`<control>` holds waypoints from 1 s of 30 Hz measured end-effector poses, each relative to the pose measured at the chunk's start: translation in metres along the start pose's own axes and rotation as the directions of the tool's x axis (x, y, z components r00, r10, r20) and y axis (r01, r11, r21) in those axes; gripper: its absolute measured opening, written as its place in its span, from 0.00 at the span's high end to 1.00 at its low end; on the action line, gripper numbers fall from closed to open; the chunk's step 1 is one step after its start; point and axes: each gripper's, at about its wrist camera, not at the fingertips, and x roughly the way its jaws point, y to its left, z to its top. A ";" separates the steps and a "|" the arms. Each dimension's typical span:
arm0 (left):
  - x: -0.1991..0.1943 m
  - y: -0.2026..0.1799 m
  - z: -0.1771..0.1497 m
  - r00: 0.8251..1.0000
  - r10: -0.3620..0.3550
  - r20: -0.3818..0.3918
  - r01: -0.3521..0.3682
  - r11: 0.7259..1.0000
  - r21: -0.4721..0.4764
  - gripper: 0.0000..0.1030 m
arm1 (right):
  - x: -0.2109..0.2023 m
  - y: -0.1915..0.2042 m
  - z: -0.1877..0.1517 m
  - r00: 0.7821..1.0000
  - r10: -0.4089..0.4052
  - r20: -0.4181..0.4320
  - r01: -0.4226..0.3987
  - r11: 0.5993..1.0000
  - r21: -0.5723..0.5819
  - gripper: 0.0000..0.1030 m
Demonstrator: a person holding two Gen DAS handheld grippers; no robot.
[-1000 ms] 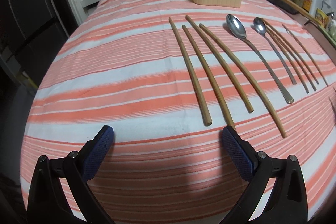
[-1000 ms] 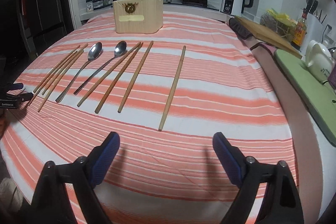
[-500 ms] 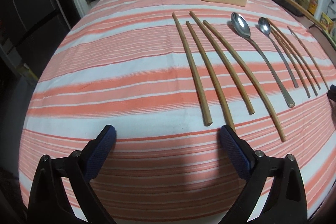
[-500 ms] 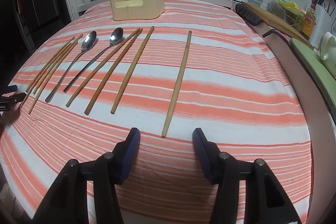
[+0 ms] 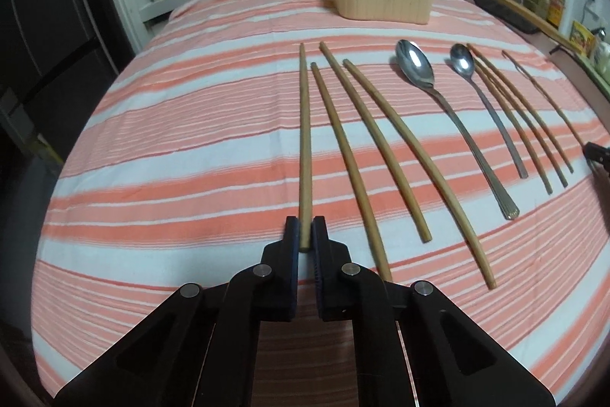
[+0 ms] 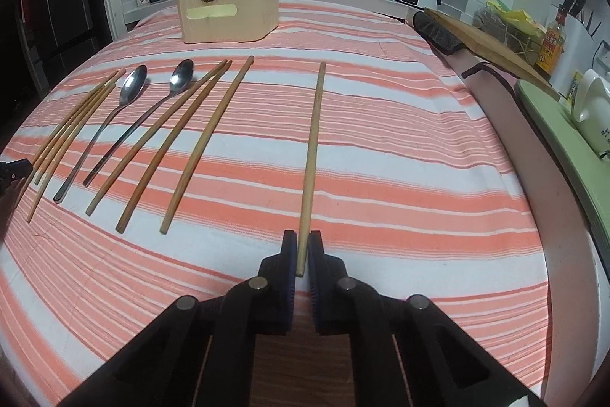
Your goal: Organize utensils
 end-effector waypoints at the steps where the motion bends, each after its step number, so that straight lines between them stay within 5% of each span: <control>1: 0.001 0.004 0.001 1.000 0.009 0.002 -0.009 1.000 -0.023 0.95 | 0.002 -0.003 0.003 1.000 -0.013 0.001 0.013 1.000 0.002 0.94; 9: 0.006 0.025 0.003 1.000 0.007 -0.002 -0.008 0.996 -0.088 0.89 | 0.014 -0.025 0.014 1.000 -0.015 0.007 0.015 1.000 0.002 0.93; 11: 0.004 0.024 0.000 1.000 0.014 -0.001 -0.014 0.998 -0.067 0.62 | 0.012 -0.025 0.012 1.000 0.000 0.009 0.000 1.000 -0.014 0.89; 13: 0.002 0.026 -0.003 1.000 0.014 0.000 -0.014 0.999 -0.052 0.44 | 0.010 -0.024 0.010 1.000 0.005 0.014 -0.005 1.000 -0.026 0.74; 15: 0.004 0.028 -0.005 1.000 0.008 -0.001 -0.008 0.999 -0.047 0.39 | 0.008 -0.026 0.008 1.000 0.022 0.013 -0.021 0.999 -0.030 0.61; 23: 0.017 0.044 0.002 0.999 -0.004 -0.033 0.001 0.996 -0.087 0.04 | 0.011 -0.033 0.006 0.998 0.065 0.000 -0.065 0.997 -0.042 0.58; 30: 0.021 0.046 0.003 0.999 -0.012 -0.042 0.008 0.996 -0.089 0.00 | 0.013 -0.037 0.006 0.997 0.081 0.000 -0.081 0.996 -0.024 0.56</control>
